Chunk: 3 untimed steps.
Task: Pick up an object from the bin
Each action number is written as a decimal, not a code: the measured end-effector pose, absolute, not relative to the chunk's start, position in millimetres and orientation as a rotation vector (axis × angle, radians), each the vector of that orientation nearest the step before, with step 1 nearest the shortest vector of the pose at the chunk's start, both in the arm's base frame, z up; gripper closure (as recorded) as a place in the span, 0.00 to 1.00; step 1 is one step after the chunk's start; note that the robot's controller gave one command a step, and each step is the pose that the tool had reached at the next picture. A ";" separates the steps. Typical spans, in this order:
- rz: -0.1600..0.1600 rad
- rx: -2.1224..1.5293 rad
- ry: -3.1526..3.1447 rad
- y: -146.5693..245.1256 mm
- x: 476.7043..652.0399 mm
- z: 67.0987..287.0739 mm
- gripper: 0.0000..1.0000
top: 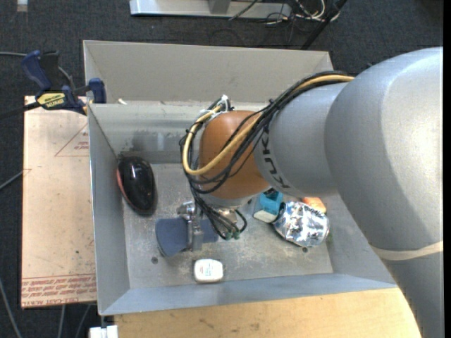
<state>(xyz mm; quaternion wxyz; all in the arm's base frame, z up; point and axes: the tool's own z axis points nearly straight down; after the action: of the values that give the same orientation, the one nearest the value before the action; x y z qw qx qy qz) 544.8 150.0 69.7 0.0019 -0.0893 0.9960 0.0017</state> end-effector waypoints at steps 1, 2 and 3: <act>0.005 -0.280 3.125 149.9 544.8 69.7 1.00; 0.004 -0.280 3.129 149.6 543.4 73.2 1.00; 0.002 -0.281 3.136 149.2 541.6 94.4 1.00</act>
Offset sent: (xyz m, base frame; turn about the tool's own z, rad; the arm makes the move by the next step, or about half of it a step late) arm 0.0001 0.0000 0.1116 0.0000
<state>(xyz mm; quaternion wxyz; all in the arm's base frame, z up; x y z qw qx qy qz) 541.6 149.2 94.4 -0.0033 -0.0891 0.9960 0.0008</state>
